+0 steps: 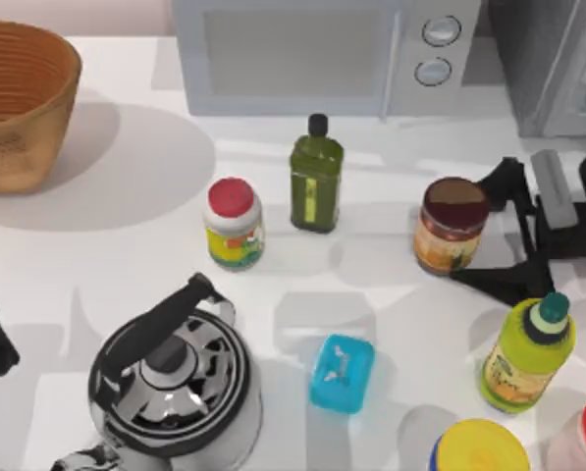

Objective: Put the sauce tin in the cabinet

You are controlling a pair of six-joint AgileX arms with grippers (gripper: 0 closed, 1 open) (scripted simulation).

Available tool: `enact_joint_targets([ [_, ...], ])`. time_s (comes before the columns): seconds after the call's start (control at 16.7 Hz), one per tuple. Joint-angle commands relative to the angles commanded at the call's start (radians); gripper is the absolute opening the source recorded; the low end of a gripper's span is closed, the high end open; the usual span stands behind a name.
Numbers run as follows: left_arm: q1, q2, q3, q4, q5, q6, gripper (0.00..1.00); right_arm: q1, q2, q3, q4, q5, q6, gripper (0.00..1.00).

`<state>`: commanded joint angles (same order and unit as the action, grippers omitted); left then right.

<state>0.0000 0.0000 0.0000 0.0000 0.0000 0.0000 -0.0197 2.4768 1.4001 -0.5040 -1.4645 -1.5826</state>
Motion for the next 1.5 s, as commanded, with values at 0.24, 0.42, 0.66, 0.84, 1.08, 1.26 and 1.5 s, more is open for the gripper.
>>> enact_joint_targets([
  [0.24, 0.0, 0.0, 0.0, 0.0, 0.0, 0.0, 1.0, 0.033, -0.031, -0.116, 0.412, 0.006, 0.326, 1.0],
  [0.42, 0.0, 0.0, 0.0, 0.0, 0.0, 0.0, 1.0, 0.053, -0.059, -0.194, 0.673, 0.015, 0.54, 1.0],
  [0.66, 0.0, 0.0, 0.0, 0.0, 0.0, 0.0, 1.0, 0.075, -0.098, -0.257, 0.879, 0.027, 0.726, 1.0],
  [0.84, 0.0, 0.0, 0.0, 0.0, 0.0, 0.0, 1.0, 0.082, -0.109, -0.27, 0.923, 0.031, 0.768, 1.0],
  [1.08, 0.0, 0.0, 0.0, 0.0, 0.0, 0.0, 1.0, 0.082, -0.109, -0.27, 0.923, 0.031, 0.768, 1.0],
  [1.26, 0.0, 0.0, 0.0, 0.0, 0.0, 0.0, 1.0, 0.082, -0.109, -0.27, 0.923, 0.031, 0.768, 0.77],
  [1.5, 0.0, 0.0, 0.0, 0.0, 0.0, 0.0, 1.0, 0.082, -0.109, -0.27, 0.923, 0.031, 0.768, 0.47],
])
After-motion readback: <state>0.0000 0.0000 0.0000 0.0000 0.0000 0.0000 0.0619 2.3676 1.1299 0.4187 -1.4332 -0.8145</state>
